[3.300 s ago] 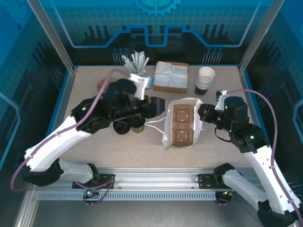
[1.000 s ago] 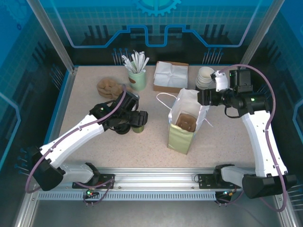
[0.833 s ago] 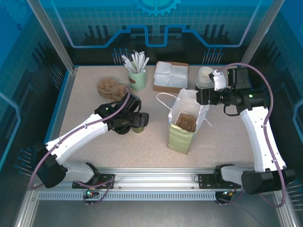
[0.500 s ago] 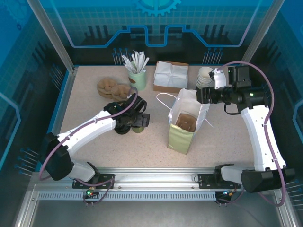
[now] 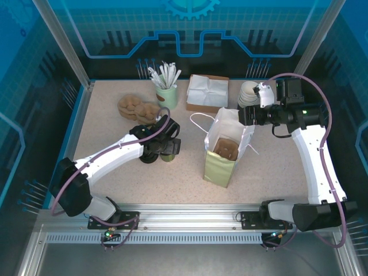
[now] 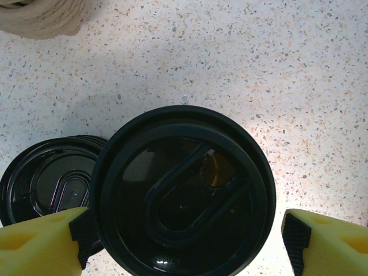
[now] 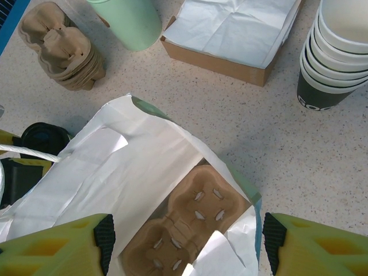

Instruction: Pack the takeout coffee

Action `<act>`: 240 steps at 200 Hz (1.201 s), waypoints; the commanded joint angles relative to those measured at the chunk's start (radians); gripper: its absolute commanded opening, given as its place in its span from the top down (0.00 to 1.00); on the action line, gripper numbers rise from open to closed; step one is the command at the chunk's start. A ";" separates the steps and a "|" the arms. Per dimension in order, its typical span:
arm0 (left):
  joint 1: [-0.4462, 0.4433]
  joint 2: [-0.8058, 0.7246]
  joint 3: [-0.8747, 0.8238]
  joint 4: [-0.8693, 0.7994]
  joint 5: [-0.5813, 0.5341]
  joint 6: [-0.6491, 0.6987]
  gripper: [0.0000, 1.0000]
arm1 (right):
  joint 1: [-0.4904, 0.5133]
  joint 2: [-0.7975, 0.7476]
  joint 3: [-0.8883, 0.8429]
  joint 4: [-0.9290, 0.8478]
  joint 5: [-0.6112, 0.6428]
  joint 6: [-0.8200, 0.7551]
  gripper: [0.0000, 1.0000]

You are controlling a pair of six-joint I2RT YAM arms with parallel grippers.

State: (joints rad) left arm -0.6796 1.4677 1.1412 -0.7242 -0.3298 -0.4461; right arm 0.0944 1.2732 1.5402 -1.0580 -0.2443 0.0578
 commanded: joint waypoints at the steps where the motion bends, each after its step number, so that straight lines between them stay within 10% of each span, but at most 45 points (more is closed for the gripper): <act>1: 0.008 0.025 -0.005 0.009 -0.032 -0.005 0.15 | -0.013 0.012 0.035 -0.020 -0.008 -0.017 0.29; 240: 0.033 0.105 -0.012 0.061 -0.017 0.045 0.22 | -0.016 0.041 0.058 -0.026 0.019 -0.019 0.30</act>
State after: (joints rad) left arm -0.6598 1.5311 1.1427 -0.6533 -0.3553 -0.4236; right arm 0.0940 1.3087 1.5661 -1.0592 -0.2363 0.0578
